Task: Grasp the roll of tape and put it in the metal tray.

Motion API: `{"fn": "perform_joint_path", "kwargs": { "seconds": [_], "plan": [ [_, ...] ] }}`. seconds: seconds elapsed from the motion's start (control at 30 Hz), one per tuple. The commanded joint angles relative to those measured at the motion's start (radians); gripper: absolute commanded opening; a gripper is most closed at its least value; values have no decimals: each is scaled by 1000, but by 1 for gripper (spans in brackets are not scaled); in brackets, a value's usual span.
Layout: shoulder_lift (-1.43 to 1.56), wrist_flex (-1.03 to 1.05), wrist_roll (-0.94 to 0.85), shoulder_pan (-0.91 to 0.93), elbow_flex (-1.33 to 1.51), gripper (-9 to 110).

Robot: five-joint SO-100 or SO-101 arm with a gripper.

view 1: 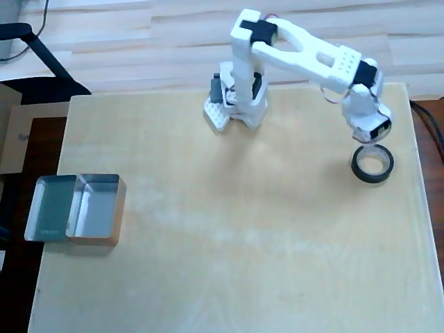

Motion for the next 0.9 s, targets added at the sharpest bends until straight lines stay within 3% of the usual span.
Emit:
{"fn": "perform_joint_path", "kwargs": {
  "seconds": [0.0, 0.3, 0.5, 0.87],
  "plan": [
    [-95, -11, 9, -11, -117, -1],
    [-173, -9, 15, -37, -181, 0],
    [-179, -8, 51, -32, -173, 9],
    [-167, 121, 52, -25, -153, 10]
  ]
}}
